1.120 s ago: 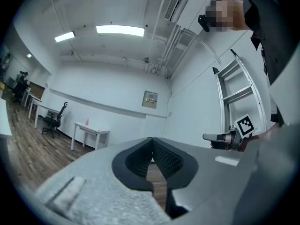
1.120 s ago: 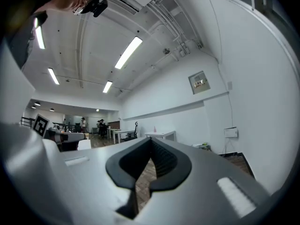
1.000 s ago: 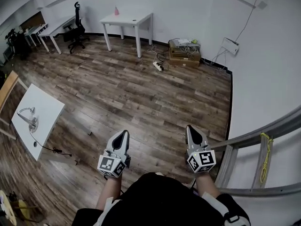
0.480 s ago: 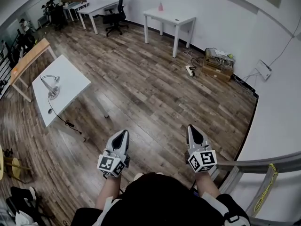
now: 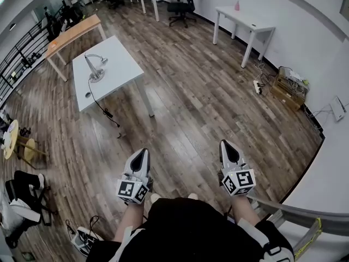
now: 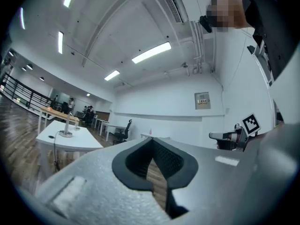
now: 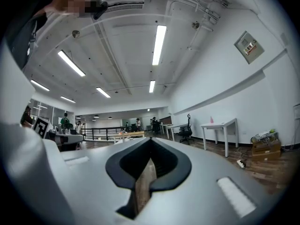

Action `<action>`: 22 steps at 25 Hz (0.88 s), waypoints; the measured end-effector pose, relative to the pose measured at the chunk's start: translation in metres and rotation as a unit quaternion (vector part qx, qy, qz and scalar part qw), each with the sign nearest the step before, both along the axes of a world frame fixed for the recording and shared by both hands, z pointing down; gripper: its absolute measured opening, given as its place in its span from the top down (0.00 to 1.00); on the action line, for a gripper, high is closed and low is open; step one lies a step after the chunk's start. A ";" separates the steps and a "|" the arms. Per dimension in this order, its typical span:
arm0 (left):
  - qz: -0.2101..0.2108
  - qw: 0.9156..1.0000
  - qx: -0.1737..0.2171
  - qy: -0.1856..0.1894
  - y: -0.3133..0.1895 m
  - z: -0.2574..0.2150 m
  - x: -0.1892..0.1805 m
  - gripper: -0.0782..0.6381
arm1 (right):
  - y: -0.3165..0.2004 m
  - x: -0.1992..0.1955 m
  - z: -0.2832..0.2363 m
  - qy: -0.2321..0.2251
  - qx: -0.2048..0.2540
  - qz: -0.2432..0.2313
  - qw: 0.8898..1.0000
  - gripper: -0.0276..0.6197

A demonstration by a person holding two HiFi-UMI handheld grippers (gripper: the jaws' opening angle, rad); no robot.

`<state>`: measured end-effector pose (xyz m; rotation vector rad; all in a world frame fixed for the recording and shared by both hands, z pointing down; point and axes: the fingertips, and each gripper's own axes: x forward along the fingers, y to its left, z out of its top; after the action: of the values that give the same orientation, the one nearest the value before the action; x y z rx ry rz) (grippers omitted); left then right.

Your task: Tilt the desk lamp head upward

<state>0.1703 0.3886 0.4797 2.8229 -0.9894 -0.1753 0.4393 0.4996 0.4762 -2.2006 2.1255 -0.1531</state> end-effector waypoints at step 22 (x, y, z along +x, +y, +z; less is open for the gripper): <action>-0.217 0.976 -0.004 0.014 -0.029 0.000 -0.239 0.89 | -0.148 -0.213 -0.012 0.017 0.002 -0.211 0.977 0.95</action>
<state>-0.0685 0.3596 0.4794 2.5462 -1.5822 -0.2537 0.2264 0.3514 0.4643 -1.7283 2.5786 -0.1356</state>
